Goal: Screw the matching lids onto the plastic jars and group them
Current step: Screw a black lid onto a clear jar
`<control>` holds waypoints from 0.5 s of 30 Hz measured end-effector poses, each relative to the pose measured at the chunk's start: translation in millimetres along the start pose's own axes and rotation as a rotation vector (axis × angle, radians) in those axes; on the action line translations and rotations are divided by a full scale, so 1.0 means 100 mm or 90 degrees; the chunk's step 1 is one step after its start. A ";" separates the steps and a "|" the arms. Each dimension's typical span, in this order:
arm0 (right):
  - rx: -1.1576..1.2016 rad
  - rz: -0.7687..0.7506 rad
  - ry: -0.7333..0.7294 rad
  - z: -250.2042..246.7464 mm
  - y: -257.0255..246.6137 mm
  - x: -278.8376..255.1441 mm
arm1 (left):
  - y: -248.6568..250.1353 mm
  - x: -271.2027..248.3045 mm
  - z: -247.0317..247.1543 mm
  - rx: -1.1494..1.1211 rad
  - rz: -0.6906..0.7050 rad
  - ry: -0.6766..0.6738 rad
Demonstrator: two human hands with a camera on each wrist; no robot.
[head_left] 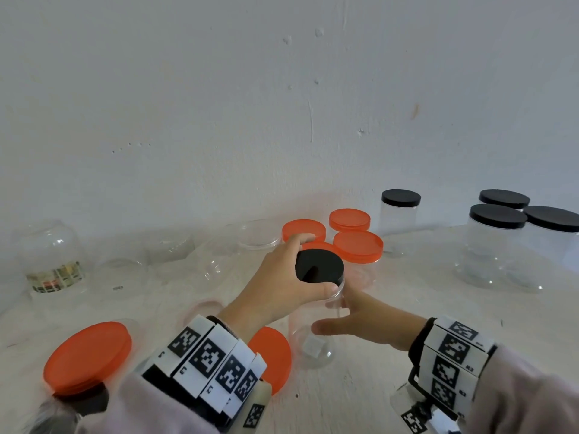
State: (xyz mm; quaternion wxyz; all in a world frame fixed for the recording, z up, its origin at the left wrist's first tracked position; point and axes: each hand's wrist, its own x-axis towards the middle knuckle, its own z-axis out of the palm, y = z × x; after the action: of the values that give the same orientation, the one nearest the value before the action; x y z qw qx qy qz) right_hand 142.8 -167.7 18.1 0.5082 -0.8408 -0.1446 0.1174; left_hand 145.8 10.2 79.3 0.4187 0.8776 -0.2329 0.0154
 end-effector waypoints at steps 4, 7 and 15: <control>0.002 0.005 -0.007 -0.01 -0.01 0.01 | 0.00 0.01 -0.01 0.026 0.008 0.003; 0.004 0.005 -0.009 -0.01 -0.01 0.01 | 0.00 0.01 -0.01 0.039 0.013 0.003; -0.011 0.018 -0.012 -0.02 -0.02 0.01 | 0.00 0.05 -0.02 0.065 0.011 -0.006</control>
State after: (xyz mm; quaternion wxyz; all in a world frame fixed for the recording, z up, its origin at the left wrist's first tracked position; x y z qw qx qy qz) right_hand 144.1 -167.8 21.0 0.4982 -0.8459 -0.1385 0.1309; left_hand 150.3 9.8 81.8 0.3722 0.8958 -0.2414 0.0265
